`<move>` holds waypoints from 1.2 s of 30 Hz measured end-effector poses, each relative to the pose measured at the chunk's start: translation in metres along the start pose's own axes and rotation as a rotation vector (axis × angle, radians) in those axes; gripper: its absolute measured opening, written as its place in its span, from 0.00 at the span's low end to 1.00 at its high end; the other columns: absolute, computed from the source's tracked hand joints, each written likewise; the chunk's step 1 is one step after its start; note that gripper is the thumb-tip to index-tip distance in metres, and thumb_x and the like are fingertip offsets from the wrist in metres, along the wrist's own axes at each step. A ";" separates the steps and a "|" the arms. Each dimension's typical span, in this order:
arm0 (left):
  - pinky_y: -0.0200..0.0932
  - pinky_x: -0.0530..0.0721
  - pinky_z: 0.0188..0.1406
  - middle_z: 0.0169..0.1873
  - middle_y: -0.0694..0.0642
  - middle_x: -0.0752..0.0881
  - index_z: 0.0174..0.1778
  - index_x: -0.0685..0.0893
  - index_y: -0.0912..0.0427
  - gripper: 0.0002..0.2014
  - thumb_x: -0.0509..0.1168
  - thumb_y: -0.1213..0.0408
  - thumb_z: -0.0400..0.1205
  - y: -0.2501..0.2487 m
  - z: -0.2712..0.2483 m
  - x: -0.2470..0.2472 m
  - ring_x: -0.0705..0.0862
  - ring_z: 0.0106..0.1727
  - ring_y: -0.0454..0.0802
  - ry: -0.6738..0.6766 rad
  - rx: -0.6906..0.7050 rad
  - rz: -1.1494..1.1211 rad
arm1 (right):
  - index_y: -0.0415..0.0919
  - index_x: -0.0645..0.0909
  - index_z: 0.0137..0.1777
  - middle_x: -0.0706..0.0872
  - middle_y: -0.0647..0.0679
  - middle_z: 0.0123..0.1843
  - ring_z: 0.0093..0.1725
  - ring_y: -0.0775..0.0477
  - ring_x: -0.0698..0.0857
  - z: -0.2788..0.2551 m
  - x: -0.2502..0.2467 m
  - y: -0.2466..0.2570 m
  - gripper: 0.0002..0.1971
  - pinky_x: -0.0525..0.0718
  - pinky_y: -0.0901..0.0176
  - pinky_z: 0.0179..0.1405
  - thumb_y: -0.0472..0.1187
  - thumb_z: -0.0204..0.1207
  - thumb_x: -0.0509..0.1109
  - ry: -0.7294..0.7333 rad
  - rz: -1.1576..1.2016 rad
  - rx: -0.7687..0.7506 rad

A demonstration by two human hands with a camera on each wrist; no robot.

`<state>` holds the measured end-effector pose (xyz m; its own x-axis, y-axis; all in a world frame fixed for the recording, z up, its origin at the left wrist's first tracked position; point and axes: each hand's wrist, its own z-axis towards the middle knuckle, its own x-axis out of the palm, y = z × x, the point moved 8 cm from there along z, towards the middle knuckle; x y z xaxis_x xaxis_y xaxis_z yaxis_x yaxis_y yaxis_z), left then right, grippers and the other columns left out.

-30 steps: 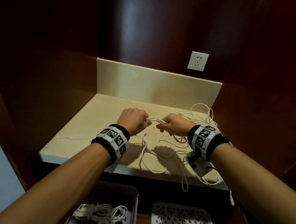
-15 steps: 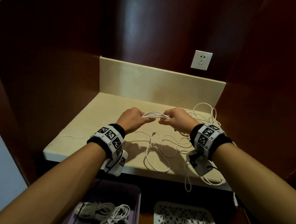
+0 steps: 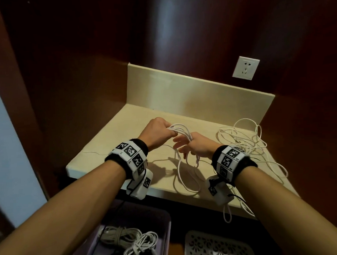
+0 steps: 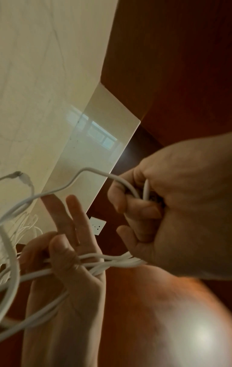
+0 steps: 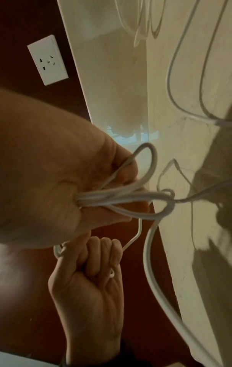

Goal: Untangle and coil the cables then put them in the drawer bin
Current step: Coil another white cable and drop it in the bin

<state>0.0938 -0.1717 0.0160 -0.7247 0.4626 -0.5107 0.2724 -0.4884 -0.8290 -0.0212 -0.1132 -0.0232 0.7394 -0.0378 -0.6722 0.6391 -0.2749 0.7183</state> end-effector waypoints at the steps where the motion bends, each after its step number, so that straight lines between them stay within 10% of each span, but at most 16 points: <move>1: 0.42 0.66 0.25 0.16 0.50 0.70 0.27 0.84 0.69 0.11 0.68 0.71 0.75 0.001 0.000 0.000 0.66 0.20 0.47 0.005 0.000 -0.012 | 0.29 0.76 0.70 0.86 0.35 0.62 0.50 0.46 0.85 0.002 0.002 -0.001 0.20 0.84 0.67 0.39 0.23 0.78 0.67 0.004 0.019 0.005; 8: 0.42 0.68 0.23 0.14 0.47 0.70 0.20 0.80 0.57 0.17 0.66 0.73 0.76 0.010 0.000 -0.003 0.67 0.20 0.48 0.015 0.018 -0.079 | 0.32 0.76 0.71 0.85 0.43 0.45 0.40 0.50 0.82 0.017 0.012 -0.002 0.22 0.80 0.61 0.41 0.24 0.76 0.68 0.023 -0.009 0.028; 15: 0.44 0.64 0.27 0.21 0.52 0.74 0.24 0.82 0.60 0.18 0.68 0.59 0.81 0.016 0.007 -0.007 0.68 0.26 0.47 -0.011 0.072 0.078 | 0.35 0.90 0.47 0.86 0.49 0.36 0.36 0.54 0.81 0.014 0.002 0.003 0.05 0.76 0.63 0.37 0.35 0.74 0.76 0.045 -0.237 0.051; 26: 0.46 0.78 0.40 0.39 0.54 0.88 0.45 0.87 0.54 0.17 0.68 0.42 0.78 0.009 0.011 0.015 0.83 0.43 0.54 0.154 0.166 0.636 | 0.39 0.90 0.48 0.90 0.45 0.44 0.46 0.45 0.85 -0.003 -0.024 0.013 0.08 0.78 0.59 0.41 0.41 0.73 0.75 -0.072 -0.681 0.057; 36: 0.46 0.69 0.37 0.45 0.55 0.86 0.56 0.76 0.53 0.17 0.61 0.43 0.83 0.008 0.012 0.021 0.77 0.40 0.56 0.172 0.280 0.913 | 0.43 0.84 0.39 0.88 0.49 0.33 0.31 0.55 0.82 0.000 -0.019 0.013 0.05 0.77 0.61 0.36 0.38 0.77 0.73 -0.019 -0.395 -0.025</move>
<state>0.0729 -0.1745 0.0012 -0.2006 -0.0907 -0.9755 0.5076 -0.8612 -0.0243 -0.0273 -0.1160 -0.0012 0.4317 0.0481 -0.9007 0.8785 -0.2487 0.4078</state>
